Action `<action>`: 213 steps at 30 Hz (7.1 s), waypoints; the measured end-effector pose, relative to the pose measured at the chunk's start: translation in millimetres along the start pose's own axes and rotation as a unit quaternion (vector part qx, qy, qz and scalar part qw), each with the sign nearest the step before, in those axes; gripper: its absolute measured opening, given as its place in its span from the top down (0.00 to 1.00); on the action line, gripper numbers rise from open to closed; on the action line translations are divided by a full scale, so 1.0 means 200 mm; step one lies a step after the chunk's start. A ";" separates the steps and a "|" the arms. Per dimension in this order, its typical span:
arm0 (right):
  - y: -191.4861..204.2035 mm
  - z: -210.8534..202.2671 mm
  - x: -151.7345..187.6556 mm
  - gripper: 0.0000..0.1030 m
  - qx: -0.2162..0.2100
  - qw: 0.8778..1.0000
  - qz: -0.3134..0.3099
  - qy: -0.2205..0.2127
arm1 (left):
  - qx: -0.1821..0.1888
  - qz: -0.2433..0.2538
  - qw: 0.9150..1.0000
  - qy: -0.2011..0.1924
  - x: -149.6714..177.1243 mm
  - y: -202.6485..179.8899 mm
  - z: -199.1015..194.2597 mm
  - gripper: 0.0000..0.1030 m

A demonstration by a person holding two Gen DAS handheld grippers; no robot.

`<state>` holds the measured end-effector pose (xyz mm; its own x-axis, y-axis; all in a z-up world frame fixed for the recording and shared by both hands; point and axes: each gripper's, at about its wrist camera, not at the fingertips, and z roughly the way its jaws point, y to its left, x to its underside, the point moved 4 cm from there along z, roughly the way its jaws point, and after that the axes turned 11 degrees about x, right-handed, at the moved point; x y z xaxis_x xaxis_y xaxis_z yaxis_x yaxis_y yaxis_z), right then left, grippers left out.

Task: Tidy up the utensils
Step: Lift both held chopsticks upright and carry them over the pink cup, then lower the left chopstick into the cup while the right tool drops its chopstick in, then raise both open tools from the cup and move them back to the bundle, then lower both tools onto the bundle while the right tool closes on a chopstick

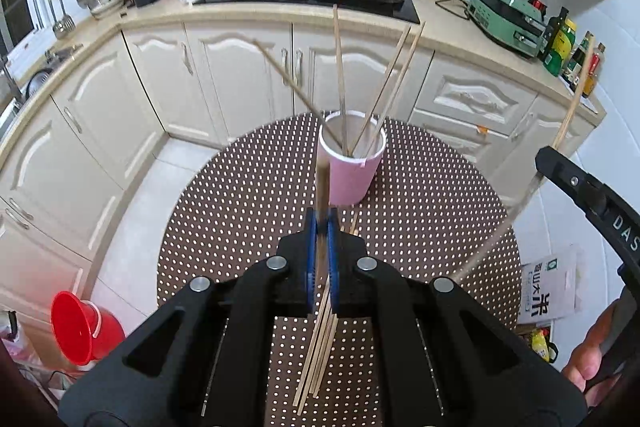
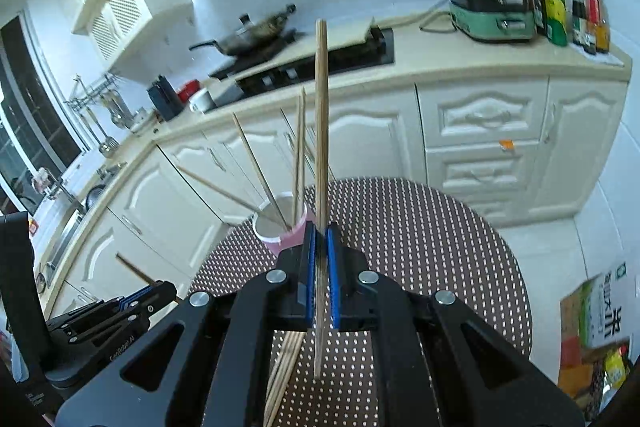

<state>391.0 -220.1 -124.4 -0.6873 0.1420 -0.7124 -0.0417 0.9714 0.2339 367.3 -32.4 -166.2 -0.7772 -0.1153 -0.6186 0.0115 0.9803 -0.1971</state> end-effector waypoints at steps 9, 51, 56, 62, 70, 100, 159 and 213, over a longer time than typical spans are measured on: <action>0.04 -0.06 -0.21 0.96 -0.021 0.999 0.000 -0.043 | -0.008 0.006 0.999 -0.045 -0.17 -0.06 -0.15 0.95; 0.34 0.68 -0.31 0.96 0.000 0.997 -0.065 0.034 | 0.033 -0.007 0.999 0.004 -0.64 0.09 0.41 0.95; 0.34 0.75 -0.25 0.96 0.002 0.996 -0.070 0.059 | 0.041 -0.015 0.999 0.027 -0.61 0.13 0.51 0.95; 0.32 0.82 -0.20 0.96 0.001 0.994 -0.071 0.089 | 0.054 -0.017 0.998 0.041 -0.58 0.14 0.60 0.95; 0.29 0.83 -0.17 0.92 -0.003 0.991 -0.078 0.111 | 0.073 -0.013 0.996 0.042 -0.58 0.15 0.63 0.94; 0.13 0.50 -0.10 0.18 0.041 0.991 -0.069 0.108 | 0.060 -0.016 0.998 0.024 -0.37 0.22 0.39 0.49; 0.12 0.34 0.55 0.08 0.077 0.966 -0.041 0.242 | 0.032 -0.030 0.995 0.091 0.34 0.36 0.16 0.35; 0.42 0.83 0.91 0.76 0.134 0.934 -0.109 0.313 | 0.082 -0.040 0.963 0.253 0.46 0.59 0.79 0.28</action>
<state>382.6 -80.9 -344.3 -0.9765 -0.1225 -0.1774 -0.1049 0.9889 -0.1054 397.4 46.7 -366.8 -0.9863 -0.0565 -0.1548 0.0052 0.9284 -0.3715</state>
